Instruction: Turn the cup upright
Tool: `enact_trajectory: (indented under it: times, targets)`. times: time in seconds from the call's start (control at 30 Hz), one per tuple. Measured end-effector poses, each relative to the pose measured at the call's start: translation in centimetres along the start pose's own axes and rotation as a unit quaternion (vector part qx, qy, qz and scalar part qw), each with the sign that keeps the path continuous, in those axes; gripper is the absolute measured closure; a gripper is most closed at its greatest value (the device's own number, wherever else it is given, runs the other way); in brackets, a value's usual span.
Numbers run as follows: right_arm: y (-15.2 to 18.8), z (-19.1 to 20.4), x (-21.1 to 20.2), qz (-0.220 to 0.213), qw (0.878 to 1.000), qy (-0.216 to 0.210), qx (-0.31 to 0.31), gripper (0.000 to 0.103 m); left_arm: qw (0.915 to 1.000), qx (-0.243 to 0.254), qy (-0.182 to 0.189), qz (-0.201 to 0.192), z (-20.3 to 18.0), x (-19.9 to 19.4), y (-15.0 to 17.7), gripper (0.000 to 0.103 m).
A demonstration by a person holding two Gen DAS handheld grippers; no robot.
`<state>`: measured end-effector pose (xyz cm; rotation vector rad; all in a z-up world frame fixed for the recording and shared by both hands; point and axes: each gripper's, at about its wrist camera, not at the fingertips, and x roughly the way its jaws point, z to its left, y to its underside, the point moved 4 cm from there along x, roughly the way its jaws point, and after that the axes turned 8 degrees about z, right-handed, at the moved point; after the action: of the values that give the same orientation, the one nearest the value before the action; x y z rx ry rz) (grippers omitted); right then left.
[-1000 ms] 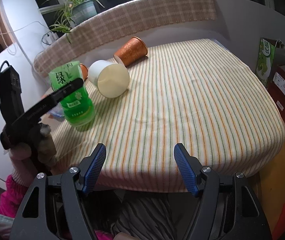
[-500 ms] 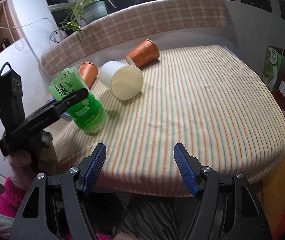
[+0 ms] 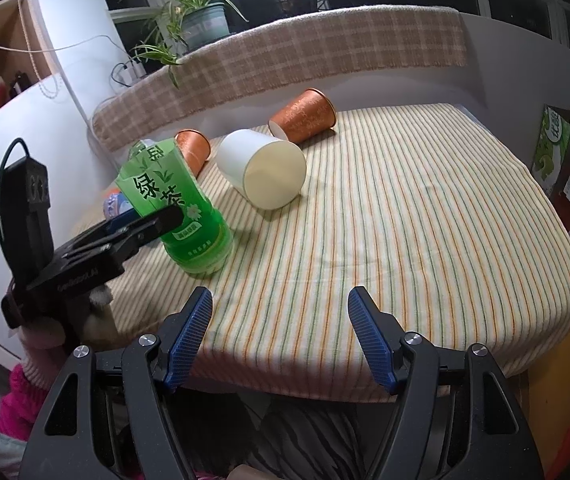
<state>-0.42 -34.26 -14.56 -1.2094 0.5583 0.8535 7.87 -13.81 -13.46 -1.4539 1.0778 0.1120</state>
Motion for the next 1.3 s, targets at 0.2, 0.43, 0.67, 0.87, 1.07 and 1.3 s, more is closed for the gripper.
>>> enact_trajectory:
  times: [0.2, 0.43, 0.67, 0.87, 1.07, 1.3]
  targets:
    - [-0.5, 0.9, 0.0, -0.016, 1.000, -0.001, -0.008, 0.033, 0.9999, 0.001, -0.016, -0.002, 0.5, -1.4, 0.8, 0.025]
    - [-1.3, 2.2, -0.2, -0.043, 0.999, 0.005, -0.025, 0.033, 0.9985, 0.000, -0.050, -0.021, 1.0, -4.2, 1.3, 0.025]
    - [-2.1, 3.2, -0.9, -0.081, 0.996, 0.020, -0.039, 0.033, 0.9900, -0.010, -0.112, -0.085, 0.2, -9.4, 0.9, 0.025]
    - [-2.7, 3.4, -1.5, -0.105, 0.993, 0.037, -0.033, 0.033, 0.9831, -0.016, -0.145, -0.111, -0.3, -12.0, 1.0, 0.019]
    - [-3.5, 3.7, -2.4, -0.140, 0.988, 0.063, -0.035, 0.026, 0.9765, -0.036, -0.176, -0.120, 0.1, -12.8, 1.2, 0.019]
    - [-3.8, 4.4, -3.6, -0.194, 0.973, 0.115, -0.052, 0.018, 0.9653, -0.059, -0.210, -0.143, 0.6, -13.6, 0.8, 0.001]
